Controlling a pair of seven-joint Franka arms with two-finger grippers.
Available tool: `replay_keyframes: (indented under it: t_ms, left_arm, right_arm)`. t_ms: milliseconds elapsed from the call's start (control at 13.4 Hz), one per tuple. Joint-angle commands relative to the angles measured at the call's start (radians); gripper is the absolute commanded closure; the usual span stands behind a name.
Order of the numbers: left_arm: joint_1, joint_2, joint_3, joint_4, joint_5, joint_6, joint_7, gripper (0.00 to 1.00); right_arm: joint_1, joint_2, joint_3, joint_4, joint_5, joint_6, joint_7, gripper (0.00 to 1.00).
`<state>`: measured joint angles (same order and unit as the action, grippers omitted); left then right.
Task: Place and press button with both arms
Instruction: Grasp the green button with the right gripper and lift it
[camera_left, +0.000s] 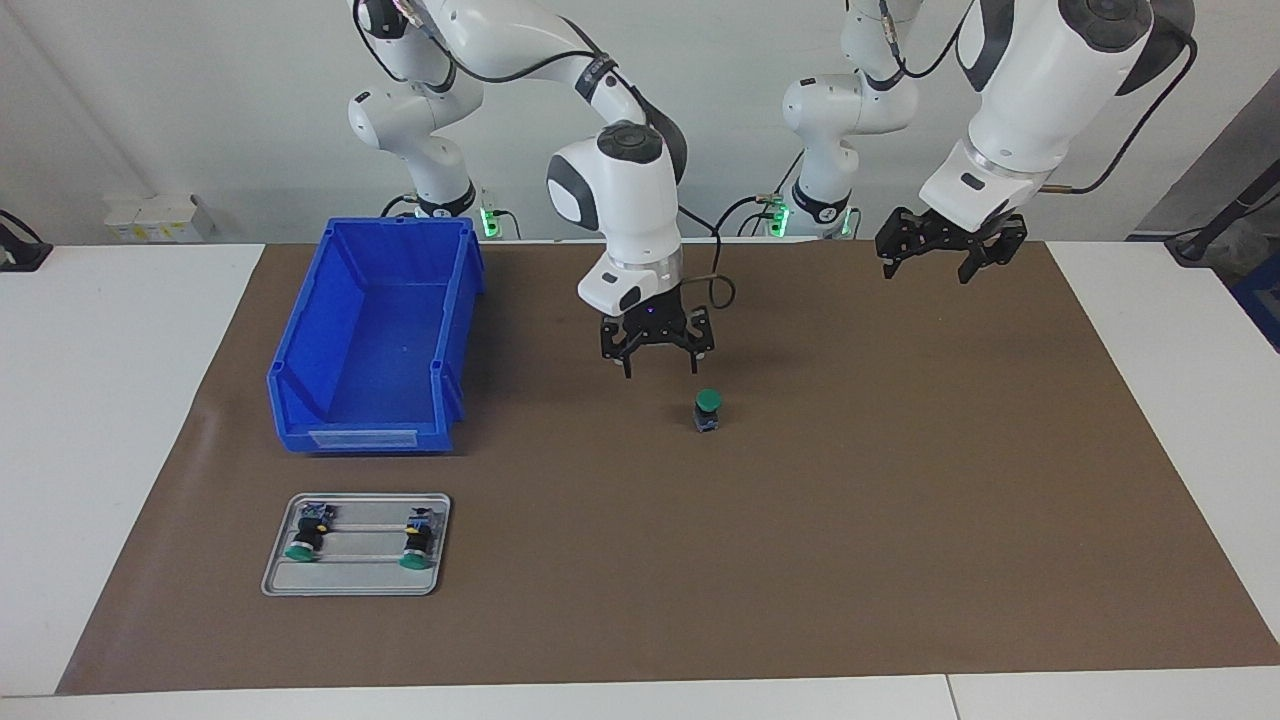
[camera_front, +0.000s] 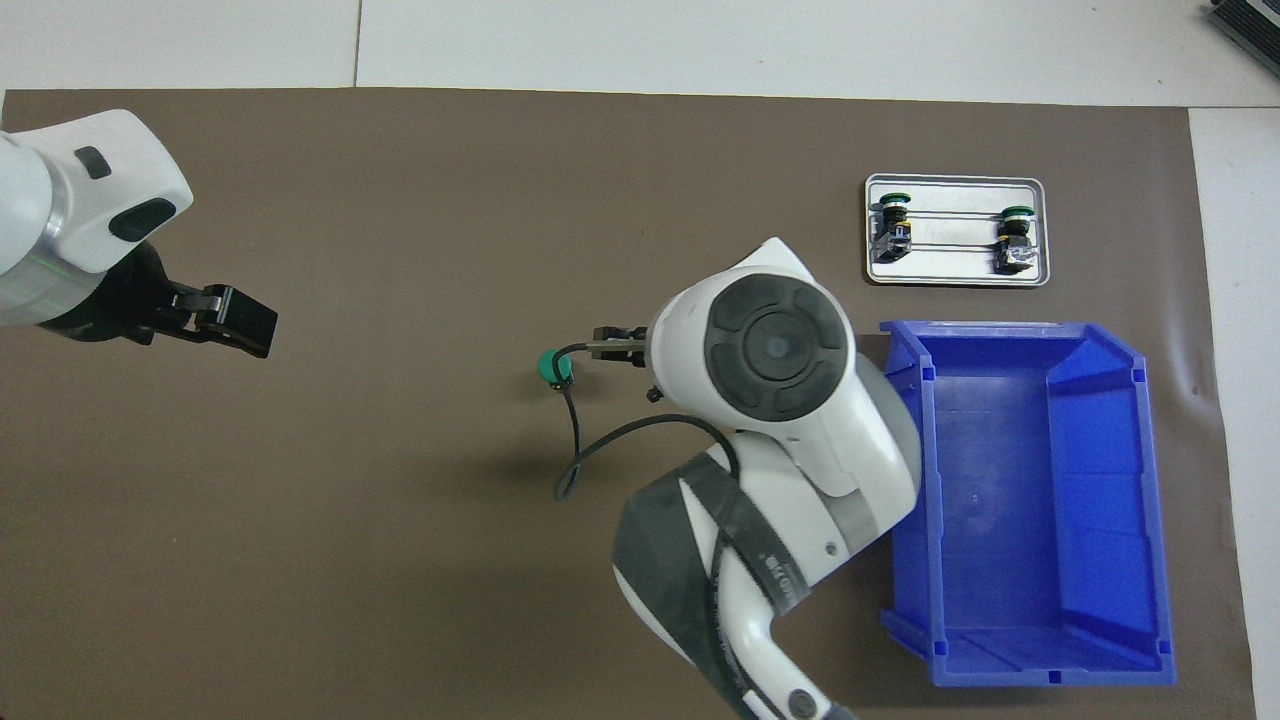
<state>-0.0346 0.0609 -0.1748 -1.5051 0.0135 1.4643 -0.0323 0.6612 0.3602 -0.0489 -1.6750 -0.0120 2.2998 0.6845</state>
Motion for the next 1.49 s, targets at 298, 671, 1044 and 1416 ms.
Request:
replay_keyframes:
  t_ms: [298, 671, 1044, 1416]
  left_arm:
    - [0.002, -0.032, 0.0, -0.04, 0.011, 0.025, 0.003, 0.0]
    - [0.002, -0.032, 0.0, -0.04, 0.011, 0.025, 0.003, 0.0]
    - [0.002, -0.032, 0.0, -0.04, 0.011, 0.025, 0.003, 0.0]
    - [0.002, -0.032, 0.0, -0.04, 0.011, 0.025, 0.003, 0.0]
  right_arm:
    - [0.072, 0.166, -0.003, 0.095, -0.055, 0.078, 0.021, 0.0]
    - [0.077, 0.217, -0.003, 0.072, -0.086, 0.185, 0.023, 0.1]
    - [0.086, 0.212, -0.002, 0.057, -0.086, 0.147, 0.018, 0.97]
    - [0.071, 0.18, -0.003, 0.113, -0.075, 0.026, 0.01, 1.0]
